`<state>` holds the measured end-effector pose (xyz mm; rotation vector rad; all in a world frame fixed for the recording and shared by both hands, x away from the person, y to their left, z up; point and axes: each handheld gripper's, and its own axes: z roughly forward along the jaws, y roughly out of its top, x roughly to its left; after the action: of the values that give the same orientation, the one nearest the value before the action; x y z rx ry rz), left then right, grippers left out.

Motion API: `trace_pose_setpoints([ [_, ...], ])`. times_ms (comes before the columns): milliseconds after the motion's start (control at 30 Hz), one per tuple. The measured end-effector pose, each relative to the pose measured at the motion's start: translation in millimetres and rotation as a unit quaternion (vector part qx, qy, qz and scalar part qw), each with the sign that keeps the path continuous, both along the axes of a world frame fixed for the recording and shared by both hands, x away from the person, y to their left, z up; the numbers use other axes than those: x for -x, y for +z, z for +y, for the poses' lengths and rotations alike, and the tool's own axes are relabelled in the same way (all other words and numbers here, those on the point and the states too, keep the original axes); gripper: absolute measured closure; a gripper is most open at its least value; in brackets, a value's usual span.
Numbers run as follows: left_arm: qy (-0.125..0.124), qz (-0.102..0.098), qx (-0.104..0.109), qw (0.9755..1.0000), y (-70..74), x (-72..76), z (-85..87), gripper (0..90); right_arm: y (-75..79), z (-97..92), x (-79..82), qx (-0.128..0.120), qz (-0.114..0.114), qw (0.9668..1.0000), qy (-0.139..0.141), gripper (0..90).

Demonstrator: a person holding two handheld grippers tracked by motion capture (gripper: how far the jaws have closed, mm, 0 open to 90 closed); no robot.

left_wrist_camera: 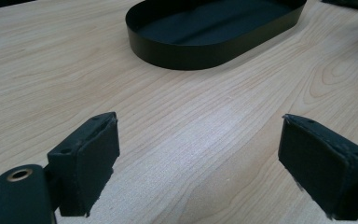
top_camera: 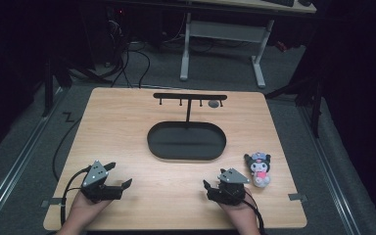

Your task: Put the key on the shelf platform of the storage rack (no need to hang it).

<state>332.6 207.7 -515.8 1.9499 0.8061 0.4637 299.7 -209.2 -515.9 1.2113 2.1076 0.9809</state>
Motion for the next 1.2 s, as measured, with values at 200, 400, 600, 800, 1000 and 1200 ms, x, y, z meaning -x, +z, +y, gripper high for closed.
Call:
trace_pose_setpoints([
  [200, -0.001, 0.001, -0.001, 1.0000, -0.3, -0.2, -0.4, 13.2, -1.6, 0.3, -0.8, 0.001, 0.004, 1.0000, 0.003, 24.2],
  [400, -0.003, 0.003, 0.000, 1.0000, -0.5, -0.5, -0.8, 13.3, -2.8, 0.1, -1.4, 0.004, 0.012, 0.9999, 0.002, 23.7],
  [600, -0.004, 0.002, 0.000, 1.0000, -0.3, -0.6, -1.6, 13.3, -1.6, -1.7, -2.0, 0.004, 0.024, 0.9997, 0.000, 23.5],
  [800, -0.004, 0.001, 0.001, 1.0000, 0.3, -0.8, -1.1, 13.3, 2.8, -4.3, -0.8, 0.003, 0.018, 0.9997, -0.018, 22.8],
  [1000, -0.004, 0.000, 0.002, 1.0000, 0.4, -1.4, -1.0, 13.2, 9.4, -5.3, 0.5, 0.009, 0.026, 0.9995, -0.018, 22.8],
  [1200, -0.003, -0.002, 0.002, 1.0000, 1.7, -1.9, 0.5, 13.3, 13.0, 0.0, 2.4, 0.029, 0.032, 0.9990, -0.012, 23.2],
])
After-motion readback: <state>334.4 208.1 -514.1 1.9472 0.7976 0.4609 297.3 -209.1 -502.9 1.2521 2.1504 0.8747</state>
